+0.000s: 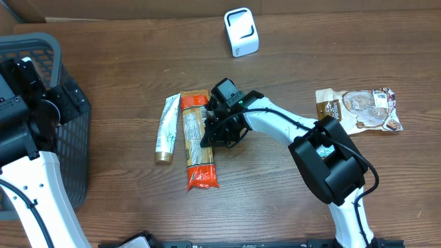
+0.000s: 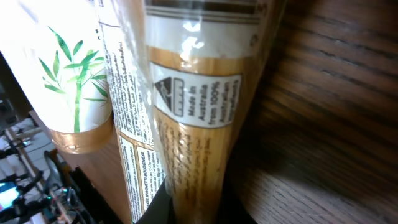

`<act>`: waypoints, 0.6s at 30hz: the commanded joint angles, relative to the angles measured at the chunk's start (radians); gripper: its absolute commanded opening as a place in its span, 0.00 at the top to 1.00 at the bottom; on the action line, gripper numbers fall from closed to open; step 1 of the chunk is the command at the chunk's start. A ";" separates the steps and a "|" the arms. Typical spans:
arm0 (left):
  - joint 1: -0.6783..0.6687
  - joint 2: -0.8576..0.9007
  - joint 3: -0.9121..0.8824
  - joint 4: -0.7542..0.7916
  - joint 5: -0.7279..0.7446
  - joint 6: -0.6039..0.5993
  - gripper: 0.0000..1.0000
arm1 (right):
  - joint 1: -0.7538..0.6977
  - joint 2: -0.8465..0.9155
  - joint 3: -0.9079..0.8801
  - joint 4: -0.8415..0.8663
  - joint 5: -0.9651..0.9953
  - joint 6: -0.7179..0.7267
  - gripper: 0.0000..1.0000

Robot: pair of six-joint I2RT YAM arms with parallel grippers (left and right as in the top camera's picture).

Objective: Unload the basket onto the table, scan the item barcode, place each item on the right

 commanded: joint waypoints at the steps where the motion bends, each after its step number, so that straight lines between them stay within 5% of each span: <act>1: 0.003 0.002 0.005 0.000 0.008 0.027 0.00 | -0.061 0.031 0.000 -0.067 0.099 0.008 0.96; 12: 0.003 0.002 0.005 0.000 0.008 0.027 0.00 | -0.040 -0.292 0.018 -0.332 0.641 -0.124 0.96; 18: 0.003 0.002 0.005 0.000 0.008 0.027 0.01 | 0.095 -0.255 0.017 -0.423 0.908 -0.141 0.96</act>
